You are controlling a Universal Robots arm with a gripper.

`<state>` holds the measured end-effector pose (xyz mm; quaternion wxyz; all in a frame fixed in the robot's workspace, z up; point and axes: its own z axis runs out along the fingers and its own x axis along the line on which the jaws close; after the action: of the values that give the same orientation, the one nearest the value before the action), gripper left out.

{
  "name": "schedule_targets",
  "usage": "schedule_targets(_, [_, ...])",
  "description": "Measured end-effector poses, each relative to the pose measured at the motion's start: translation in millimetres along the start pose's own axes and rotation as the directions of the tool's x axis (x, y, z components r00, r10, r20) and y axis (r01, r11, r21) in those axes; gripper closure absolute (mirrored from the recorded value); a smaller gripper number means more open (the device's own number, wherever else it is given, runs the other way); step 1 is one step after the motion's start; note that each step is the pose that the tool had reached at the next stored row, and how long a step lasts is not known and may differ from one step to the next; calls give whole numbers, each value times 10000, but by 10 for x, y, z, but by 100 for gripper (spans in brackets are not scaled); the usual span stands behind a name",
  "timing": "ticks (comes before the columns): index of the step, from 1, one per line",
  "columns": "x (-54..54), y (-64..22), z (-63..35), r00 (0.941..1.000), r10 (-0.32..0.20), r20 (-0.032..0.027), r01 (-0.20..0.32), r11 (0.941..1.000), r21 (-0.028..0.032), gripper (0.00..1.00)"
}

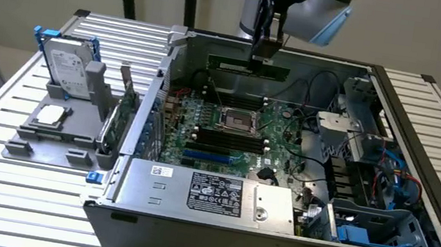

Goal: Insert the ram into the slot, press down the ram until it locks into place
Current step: 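Insert the ram into the slot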

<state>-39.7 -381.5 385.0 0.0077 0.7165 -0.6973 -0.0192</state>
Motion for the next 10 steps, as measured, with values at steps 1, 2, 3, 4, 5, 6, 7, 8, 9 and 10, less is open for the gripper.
schedule_targets(1, [0,0,0,10000,0,0,0,10000,0,87])
schedule_targets(2, [0,0,0,10000,0,0,0,10000,0,87])
schedule_targets(3, [0,0,0,10000,0,0,0,10000,0,87])
schedule_targets(4, [0,0,0,10000,0,0,0,10000,0,87])
schedule_targets(5, [0,0,0,10000,0,0,0,10000,0,87])
schedule_targets(6, [0,0,0,10000,0,0,0,10000,0,87])
schedule_targets(7, [0,0,3,10000,0,0,0,10000,0,87])
schedule_targets(8, [0,0,9,10000,11,0,-11,10000,0,87])
schedule_targets(9, [1,-1,25,10000,39,1,-39,10000,0,87])
schedule_targets(10, [1,-1,43,9999,103,3,-103,9999,1,87])
